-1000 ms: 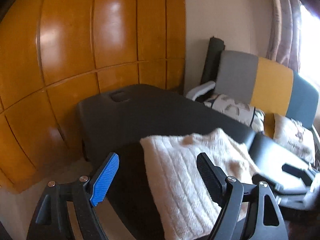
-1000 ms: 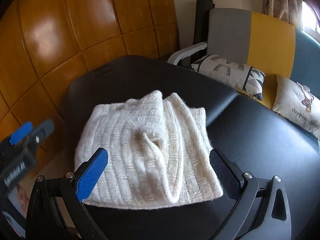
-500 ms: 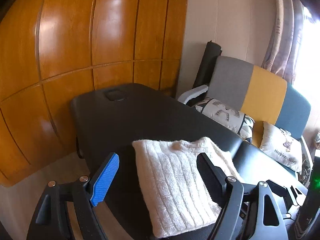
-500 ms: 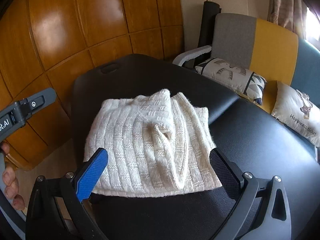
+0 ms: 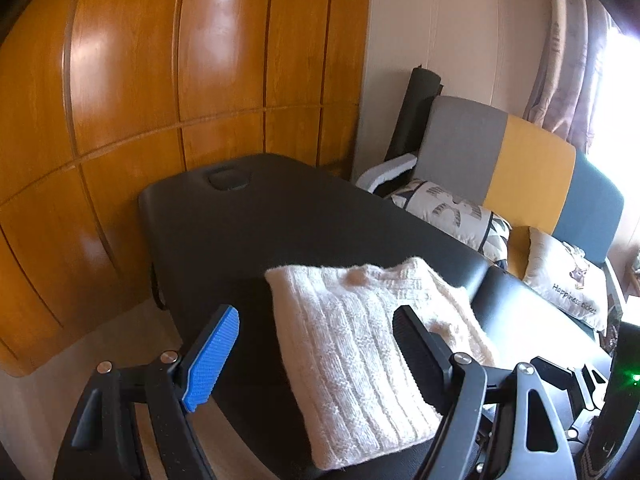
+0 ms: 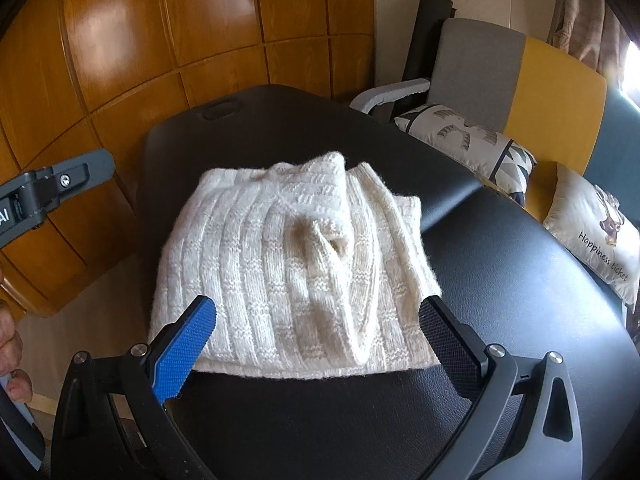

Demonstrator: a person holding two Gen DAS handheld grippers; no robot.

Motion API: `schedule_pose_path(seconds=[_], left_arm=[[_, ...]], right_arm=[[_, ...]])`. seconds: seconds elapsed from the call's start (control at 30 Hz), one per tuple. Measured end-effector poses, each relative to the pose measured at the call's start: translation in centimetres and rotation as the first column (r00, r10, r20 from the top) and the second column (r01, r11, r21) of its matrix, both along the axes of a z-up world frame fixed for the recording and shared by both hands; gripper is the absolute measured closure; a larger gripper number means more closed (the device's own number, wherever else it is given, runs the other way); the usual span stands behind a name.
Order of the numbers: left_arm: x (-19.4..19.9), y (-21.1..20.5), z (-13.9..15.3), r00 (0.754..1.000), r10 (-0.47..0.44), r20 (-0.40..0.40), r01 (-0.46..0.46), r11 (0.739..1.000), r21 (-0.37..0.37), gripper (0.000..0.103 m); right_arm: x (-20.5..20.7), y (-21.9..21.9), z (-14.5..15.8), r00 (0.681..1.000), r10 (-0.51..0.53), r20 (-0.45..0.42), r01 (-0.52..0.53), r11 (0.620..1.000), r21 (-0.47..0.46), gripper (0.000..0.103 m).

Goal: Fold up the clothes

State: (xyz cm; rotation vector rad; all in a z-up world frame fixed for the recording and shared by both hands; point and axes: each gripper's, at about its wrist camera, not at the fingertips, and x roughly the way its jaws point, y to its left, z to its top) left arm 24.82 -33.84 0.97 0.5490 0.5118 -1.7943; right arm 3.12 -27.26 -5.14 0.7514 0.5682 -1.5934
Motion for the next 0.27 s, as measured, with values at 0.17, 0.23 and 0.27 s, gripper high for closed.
schedule_pose_path(seconds=[0.17,0.23,0.27], left_arm=[[0.07,0.27,0.33,1.0,0.006,0.004,-0.006,0.999,-0.034,0.029],[0.13,0.35,0.44,1.0,0.007,0.006,-0.007,0.999,-0.041,0.029],[0.13,0.41,0.49,1.0,0.008,0.008,-0.007,0.999,-0.045,0.029]], right_arm=[[-0.29,-0.03,-0.44,1.0,-0.007,-0.005,0.007,1.0,0.015,0.0],[-0.46,-0.01,-0.57,1.0,-0.015,-0.007,0.015,1.0,0.021,0.0],[-0.55,0.01,-0.62,1.0,-0.018,-0.007,0.018,1.0,0.022,0.0]])
